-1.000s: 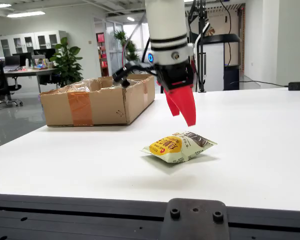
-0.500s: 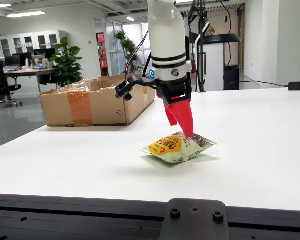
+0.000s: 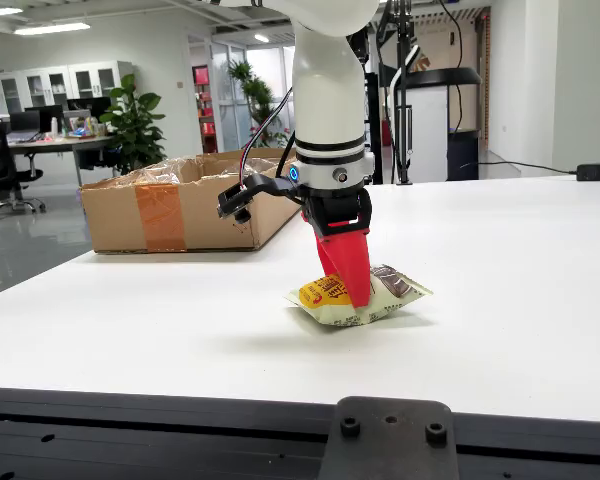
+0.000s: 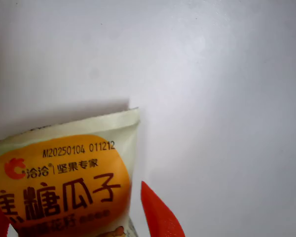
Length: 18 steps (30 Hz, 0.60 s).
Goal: Grasp a snack and put it in the bin.
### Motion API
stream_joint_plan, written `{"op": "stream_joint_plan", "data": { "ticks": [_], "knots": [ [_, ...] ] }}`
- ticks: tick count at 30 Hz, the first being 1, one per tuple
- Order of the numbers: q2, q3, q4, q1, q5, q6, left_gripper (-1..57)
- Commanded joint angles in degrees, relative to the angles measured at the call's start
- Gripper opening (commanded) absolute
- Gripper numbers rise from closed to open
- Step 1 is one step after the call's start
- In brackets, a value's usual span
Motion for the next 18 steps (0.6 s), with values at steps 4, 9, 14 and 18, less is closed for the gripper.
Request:
{"op": "stream_joint_plan", "data": {
  "ticks": [4, 9, 14, 18],
  "knots": [
    [0.17, 0.72, -0.06, -0.91, -0.03, 0.04, 42.8],
    [0.89, -0.59, -0.07, -1.24, -0.09, 0.04, 31.7],
    [1.35, -3.09, 0.63, -1.21, -0.05, 0.04, 23.6],
    [0.42, -4.69, 2.05, -0.74, 0.08, 0.04, 20.1]
  ]
}}
